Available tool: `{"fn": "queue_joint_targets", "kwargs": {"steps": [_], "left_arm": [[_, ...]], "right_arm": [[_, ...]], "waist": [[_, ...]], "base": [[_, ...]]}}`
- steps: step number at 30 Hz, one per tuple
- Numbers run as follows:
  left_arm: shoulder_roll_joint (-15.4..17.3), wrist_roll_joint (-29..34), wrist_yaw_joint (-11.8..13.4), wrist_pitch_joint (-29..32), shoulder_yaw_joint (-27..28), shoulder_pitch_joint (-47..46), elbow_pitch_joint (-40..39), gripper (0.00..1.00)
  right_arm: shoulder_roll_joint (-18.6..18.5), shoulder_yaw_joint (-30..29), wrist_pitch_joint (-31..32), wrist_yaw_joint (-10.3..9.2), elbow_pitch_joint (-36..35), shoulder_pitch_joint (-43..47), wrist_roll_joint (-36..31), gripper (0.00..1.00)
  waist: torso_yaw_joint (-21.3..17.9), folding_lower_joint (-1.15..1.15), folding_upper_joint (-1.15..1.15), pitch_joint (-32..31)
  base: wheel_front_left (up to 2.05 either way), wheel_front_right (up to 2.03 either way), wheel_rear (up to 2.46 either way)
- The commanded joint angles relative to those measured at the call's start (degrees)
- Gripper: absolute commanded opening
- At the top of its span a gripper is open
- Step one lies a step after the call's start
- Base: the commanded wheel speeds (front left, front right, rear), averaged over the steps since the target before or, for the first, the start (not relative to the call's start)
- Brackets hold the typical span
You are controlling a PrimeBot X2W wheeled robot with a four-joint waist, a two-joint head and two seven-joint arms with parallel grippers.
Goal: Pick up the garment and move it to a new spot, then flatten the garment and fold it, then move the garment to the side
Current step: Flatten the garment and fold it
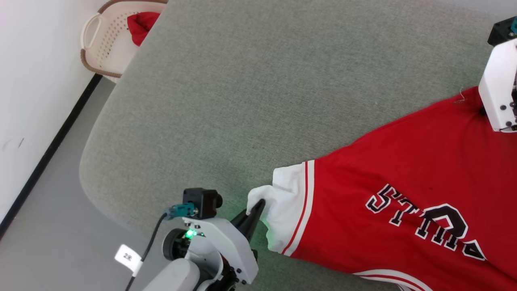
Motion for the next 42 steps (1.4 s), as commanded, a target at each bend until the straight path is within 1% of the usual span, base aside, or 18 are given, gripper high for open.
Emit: {"fn": "queue_joint_targets", "kwargs": {"steps": [1,5,8,13,17,20,23,26,29,33,38,41,42], "left_arm": [[0.10,-0.27,0.00,-0.25,0.24,-0.38,0.20,0.00],[1.06,-0.31,-0.04,0.15,0.60,-0.85,0.18,0.00],[3.02,-0.35,0.59,1.98,1.42,-2.04,-1.04,0.00],[8.15,-0.18,2.96,7.94,3.48,-6.09,-5.74,0.00],[13.13,0.58,3.99,13.95,5.08,-11.56,-9.24,0.00],[16.29,1.14,3.48,18.05,6.15,-16.96,-9.70,0.00],[18.26,1.68,2.23,21.10,7.26,-23.55,-7.93,0.00],[19.44,2.83,0.99,23.28,7.73,-30.37,-4.09,0.00],[19.59,4.16,-0.40,24.87,7.61,-37.25,1.07,0.00],[17.67,5.88,-2.56,25.49,6.61,-45.87,8.86,0.00],[14.43,8.22,-5.05,22.04,5.94,-55.43,19.68,0.00],[12.91,10.08,-6.03,18.62,5.62,-60.81,25.79,0.00],[12.42,10.25,-5.99,17.45,5.84,-62.57,27.90,0.00]], "right_arm": [[-0.35,1.33,0.62,-0.08,2.50,3.48,-0.90,0.00],[1.58,-0.10,-2.37,-0.13,4.45,0.59,-1.21,0.00],[3.39,-1.06,-4.07,-0.12,4.23,-1.08,-0.31,0.00],[5.69,-1.66,-5.97,-0.08,2.55,-3.80,0.71,0.00],[6.99,-2.53,-8.25,-0.08,1.08,-5.39,2.02,0.00],[7.24,-2.98,-10.66,-0.08,0.05,-6.97,1.87,0.00],[7.36,-4.10,-14.34,-0.08,-0.07,-8.76,1.39,0.00],[8.29,-5.37,-18.64,-0.08,1.31,-10.37,0.15,0.00],[9.89,-6.50,-22.48,-0.07,3.47,-11.99,-1.19,0.00],[11.50,-7.58,-27.31,-0.07,5.83,-14.00,-2.89,0.00],[14.29,-8.69,-33.95,-0.07,8.70,-16.10,-4.94,0.00],[15.64,-9.47,-37.45,-0.08,10.70,-17.60,-5.93,0.00],[16.29,-9.68,-38.59,-0.07,11.21,-18.20,-6.23,0.00]], "waist": [[-0.39,0.00,0.00,-0.16],[-1.96,0.00,0.00,-0.89],[-3.60,0.00,0.00,-2.19],[-7.18,0.00,0.00,-5.05],[-10.30,0.00,0.00,-7.73],[-12.39,0.00,0.00,-9.67],[-14.41,0.00,0.00,-11.36],[-16.56,0.00,0.00,-13.06],[-18.85,0.00,0.00,-14.75],[-21.22,0.00,0.00,-16.66],[-23.92,0.00,0.00,-18.88],[-25.51,0.00,0.00,-19.60],[-26.05,0.00,0.00,-19.77]], "base": [[0.00,0.00,0.00],[0.00,0.00,0.00],[0.00,0.00,0.00],[0.00,0.00,0.00],[0.00,0.00,0.00],[0.00,0.00,0.00],[0.00,0.00,0.00],[0.00,0.00,0.00],[0.00,0.00,0.00],[0.00,0.00,0.00],[0.00,0.00,0.00],[0.00,0.00,0.00],[0.00,0.00,0.00]]}}
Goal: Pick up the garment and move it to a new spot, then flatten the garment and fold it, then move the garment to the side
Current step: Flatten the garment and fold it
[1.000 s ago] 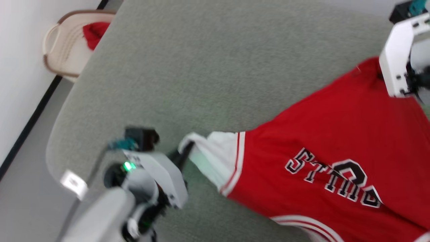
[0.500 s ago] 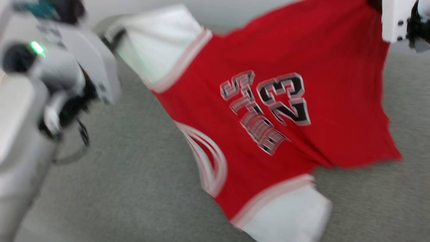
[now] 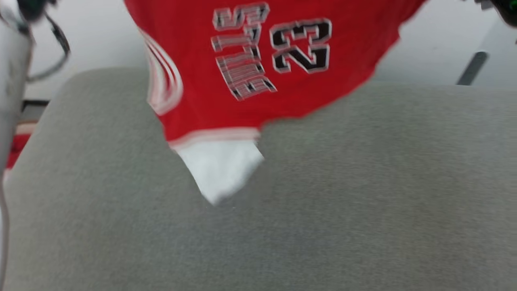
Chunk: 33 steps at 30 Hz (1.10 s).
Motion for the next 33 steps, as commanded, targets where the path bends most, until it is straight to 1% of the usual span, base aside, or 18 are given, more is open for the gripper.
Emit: {"fn": "queue_joint_targets", "kwargs": {"steps": [1,4,7,9,12,16,21,25,29,30,33], "left_arm": [[-0.29,0.72,-0.13,-1.45,0.23,-2.47,2.24,0.00],[-1.33,2.29,-0.45,-5.43,0.09,-6.85,7.55,0.00],[-2.12,3.04,-1.03,-8.13,0.02,-10.82,12.42,0.00],[-2.46,3.45,-1.58,-8.95,-0.22,-12.77,15.29,0.00],[-3.04,3.45,-2.30,-10.02,-0.22,-16.03,18.73,0.00],[-3.50,4.28,-2.83,-11.51,-0.74,-19.68,21.97,0.00],[-3.30,6.03,-3.01,-14.21,-1.55,-26.23,23.64,0.00],[-3.22,8.21,-3.26,-17.02,-2.88,-32.12,24.54,0.00],[-2.82,10.83,-2.61,-22.33,-4.05,-38.81,23.85,0.00],[-2.82,10.83,-2.61,-22.33,-4.05,-38.81,23.85,0.00],[-3.27,12.14,-1.92,-26.49,-4.34,-43.34,23.63,0.00]], "right_arm": [[0.75,-0.35,-1.58,-0.06,0.48,-1.09,-0.72,0.00],[2.06,-0.89,-4.78,-0.06,2.09,-2.64,-1.60,0.00],[3.19,-1.25,-6.53,-0.06,3.52,-3.76,-1.92,0.00],[4.06,-1.19,-6.76,-0.06,3.97,-4.31,-1.88,0.00],[4.41,-1.11,-6.40,-0.06,4.60,-5.55,-1.81,0.00],[4.47,-1.61,-6.35,-0.06,4.72,-7.39,-1.09,0.00],[3.68,-2.62,-7.30,-0.07,4.21,-12.05,-0.77,0.00],[2.96,-3.39,-10.46,-0.07,4.32,-16.22,-1.87,0.00],[2.67,-4.15,-17.70,-0.06,5.06,-20.43,-4.06,0.00],[2.67,-4.15,-17.70,-0.06,5.06,-20.43,-4.06,0.00],[2.47,-4.11,-23.99,-0.07,5.56,-22.70,-6.51,0.00]], "waist": [[-3.33,0.00,0.00,-2.37],[-4.70,0.00,0.00,-2.58],[-5.81,0.00,0.00,-2.64],[-6.52,0.00,0.00,-2.51],[-7.33,0.00,0.00,-1.59],[-8.24,0.00,0.00,1.82],[-9.49,0.00,0.00,10.02],[-10.46,0.00,0.00,18.76],[-11.35,0.00,0.00,27.35],[-11.35,0.00,0.00,27.35],[-11.32,0.00,0.00,33.48]], "base": [[0.00,0.00,0.00],[0.00,0.00,0.00],[0.00,0.00,0.00],[0.00,0.00,0.00],[0.00,0.00,0.00],[0.00,0.00,0.00],[0.00,0.00,0.00],[0.00,0.00,0.00],[0.00,0.00,0.00],[0.00,0.00,0.00],[0.00,0.00,0.00]]}}
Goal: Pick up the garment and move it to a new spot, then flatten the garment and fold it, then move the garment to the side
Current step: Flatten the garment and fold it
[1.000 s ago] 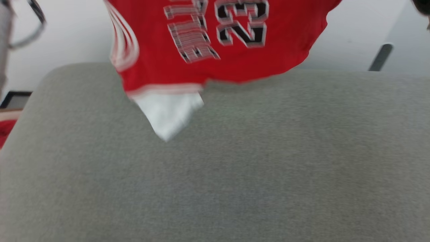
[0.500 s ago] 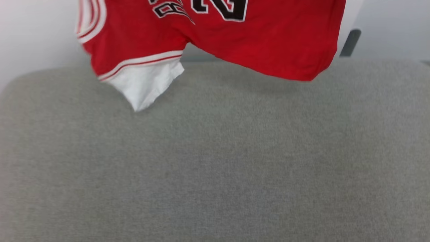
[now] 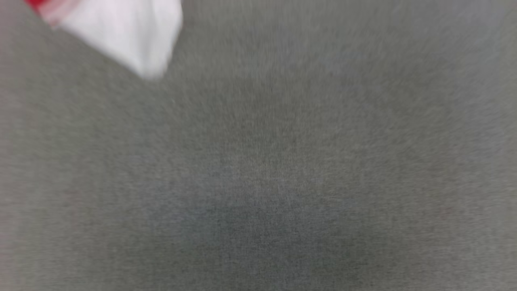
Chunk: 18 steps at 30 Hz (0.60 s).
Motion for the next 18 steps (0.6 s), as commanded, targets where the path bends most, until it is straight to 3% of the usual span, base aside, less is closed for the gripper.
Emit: {"fn": "queue_joint_targets", "kwargs": {"steps": [1,5,10,18], "left_arm": [[-0.42,0.16,0.20,-0.62,-0.12,-0.23,0.15,0.00],[-2.18,0.81,-0.12,-6.00,-0.41,-3.42,0.98,0.00],[-3.22,0.22,-0.94,-9.85,0.16,-3.79,2.35,0.00],[-4.38,-1.60,-1.43,-10.99,1.65,2.72,5.05,0.00]], "right_arm": [[-0.17,-0.14,-0.64,-0.08,0.53,-0.24,-0.34,0.00],[-1.04,-2.20,-3.04,-0.07,1.10,-2.49,-3.83,0.00],[-2.75,-9.25,-3.13,-0.07,-5.20,0.22,-12.42,0.00],[-0.07,-18.32,-3.05,-0.07,-5.88,8.31,-23.45,0.00]], "waist": [[-1.21,0.00,0.00,15.01],[0.22,0.00,0.00,21.34],[2.60,0.00,0.00,27.16],[5.74,0.00,0.00,28.78]], "base": [[0.00,0.00,0.00],[0.00,0.00,0.00],[0.00,0.00,0.00],[0.00,0.00,0.00]]}}
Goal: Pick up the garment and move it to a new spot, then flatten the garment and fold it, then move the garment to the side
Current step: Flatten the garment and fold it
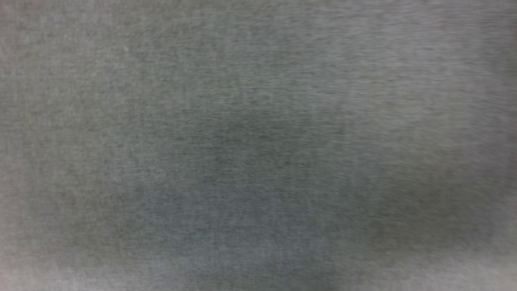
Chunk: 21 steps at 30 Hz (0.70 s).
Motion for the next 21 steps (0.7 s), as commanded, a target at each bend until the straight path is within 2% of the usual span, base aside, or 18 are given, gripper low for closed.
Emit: {"fn": "queue_joint_targets", "kwargs": {"steps": [1,6,12,18,21], "left_arm": [[-0.42,-0.27,-0.37,-0.32,0.27,0.42,-0.12,0.00],[-1.50,-1.52,-0.87,-0.30,1.07,5.38,0.06,0.00],[-3.05,-2.87,-2.69,-0.27,0.95,10.05,0.92,0.00],[-3.56,-5.47,-3.86,1.25,-0.41,18.21,0.96,0.00],[-3.43,-7.75,-3.84,2.74,-2.34,25.45,-2.02,0.00]], "right_arm": [[0.37,-0.81,-0.02,-0.06,0.50,0.76,-0.51,0.00],[1.71,-2.60,-0.02,-0.06,1.85,2.04,-3.39,0.00],[1.43,-1.27,-0.01,-0.06,0.29,4.46,-2.46,0.00],[-0.20,4.41,0.87,-0.06,-2.07,11.42,4.75,0.00],[-2.68,8.21,1.87,-0.06,-5.04,16.93,9.23,0.00]], "waist": [[3.61,0.00,0.00,2.95],[5.25,0.00,0.00,1.01],[7.14,0.00,0.00,-4.12],[8.26,0.00,0.00,-12.54],[8.84,0.00,0.00,-16.86]], "base": [[0.00,0.00,0.00],[0.00,0.00,0.00],[0.00,0.00,0.00],[0.00,0.00,0.00],[0.00,0.00,0.00]]}}
